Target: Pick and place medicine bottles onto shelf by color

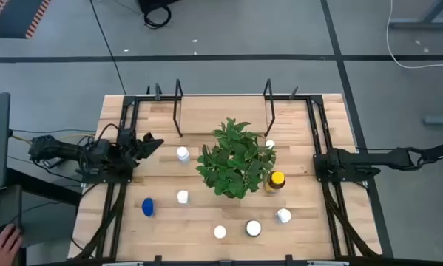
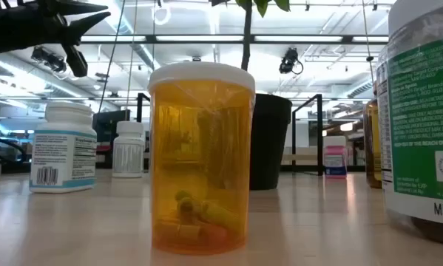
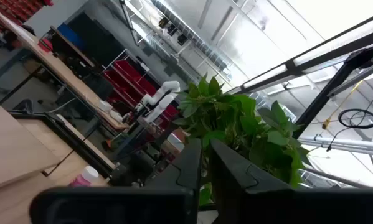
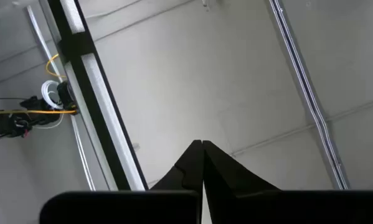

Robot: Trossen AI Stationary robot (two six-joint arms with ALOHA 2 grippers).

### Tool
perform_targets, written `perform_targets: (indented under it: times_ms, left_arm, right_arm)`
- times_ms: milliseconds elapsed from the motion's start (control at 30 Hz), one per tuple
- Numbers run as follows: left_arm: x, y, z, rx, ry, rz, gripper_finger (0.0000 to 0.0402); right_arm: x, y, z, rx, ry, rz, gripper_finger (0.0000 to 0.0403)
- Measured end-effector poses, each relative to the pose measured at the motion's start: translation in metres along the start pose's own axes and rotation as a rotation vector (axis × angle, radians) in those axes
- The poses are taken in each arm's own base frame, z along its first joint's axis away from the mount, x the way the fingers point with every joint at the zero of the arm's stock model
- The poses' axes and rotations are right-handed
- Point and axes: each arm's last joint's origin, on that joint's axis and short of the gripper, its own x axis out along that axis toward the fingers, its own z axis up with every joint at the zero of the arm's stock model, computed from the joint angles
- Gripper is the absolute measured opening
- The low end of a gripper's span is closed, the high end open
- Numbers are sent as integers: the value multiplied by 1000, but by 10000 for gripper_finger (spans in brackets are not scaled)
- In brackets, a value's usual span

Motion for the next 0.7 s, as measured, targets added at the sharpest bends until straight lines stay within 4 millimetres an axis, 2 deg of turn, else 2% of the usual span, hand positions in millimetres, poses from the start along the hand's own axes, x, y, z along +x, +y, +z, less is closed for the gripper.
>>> perform_targets:
  times_ms: [700]
  left_arm:
    - [0,0,0,0,0,0,36]
  right_arm:
    - [0,0,0,0,-1,0,10]
